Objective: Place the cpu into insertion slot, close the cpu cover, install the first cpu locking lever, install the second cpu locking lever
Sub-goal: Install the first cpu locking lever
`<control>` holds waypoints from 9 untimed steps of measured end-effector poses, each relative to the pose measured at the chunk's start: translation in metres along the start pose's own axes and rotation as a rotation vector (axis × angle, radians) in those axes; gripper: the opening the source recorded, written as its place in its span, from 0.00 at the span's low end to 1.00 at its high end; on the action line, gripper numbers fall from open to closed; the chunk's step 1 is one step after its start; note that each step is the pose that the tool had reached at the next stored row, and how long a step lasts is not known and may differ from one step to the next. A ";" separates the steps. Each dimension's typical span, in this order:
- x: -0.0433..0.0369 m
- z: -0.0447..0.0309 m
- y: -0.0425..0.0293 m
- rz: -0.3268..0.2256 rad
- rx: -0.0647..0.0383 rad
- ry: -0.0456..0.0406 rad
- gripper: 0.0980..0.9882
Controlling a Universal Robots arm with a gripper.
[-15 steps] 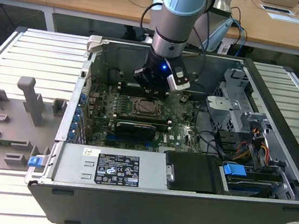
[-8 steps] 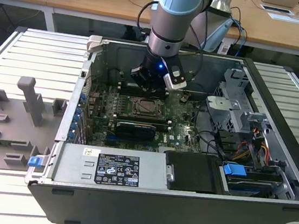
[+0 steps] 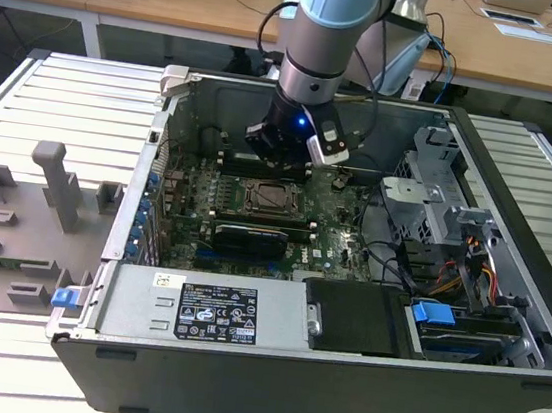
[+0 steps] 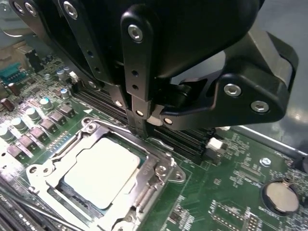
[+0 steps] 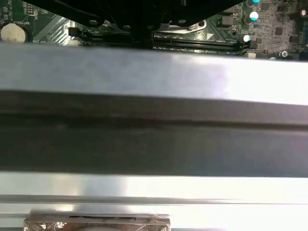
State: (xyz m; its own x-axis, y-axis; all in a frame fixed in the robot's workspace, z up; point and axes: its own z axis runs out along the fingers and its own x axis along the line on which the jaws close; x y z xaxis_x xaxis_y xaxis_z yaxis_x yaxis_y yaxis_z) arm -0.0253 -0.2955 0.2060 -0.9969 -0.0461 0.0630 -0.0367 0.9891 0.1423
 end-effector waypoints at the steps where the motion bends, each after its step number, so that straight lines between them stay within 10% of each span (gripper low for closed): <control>1: -0.0022 0.0000 0.0003 0.000 0.000 0.0013 0.01; 9: -0.0094 0.0008 0.0003 0.001 0.000 0.0061 0.01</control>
State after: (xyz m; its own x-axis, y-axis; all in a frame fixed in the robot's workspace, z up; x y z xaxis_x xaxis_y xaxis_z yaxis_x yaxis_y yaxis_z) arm -0.0160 -0.2947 0.2047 -0.9965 -0.0462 0.0692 -0.0360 0.9892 0.1424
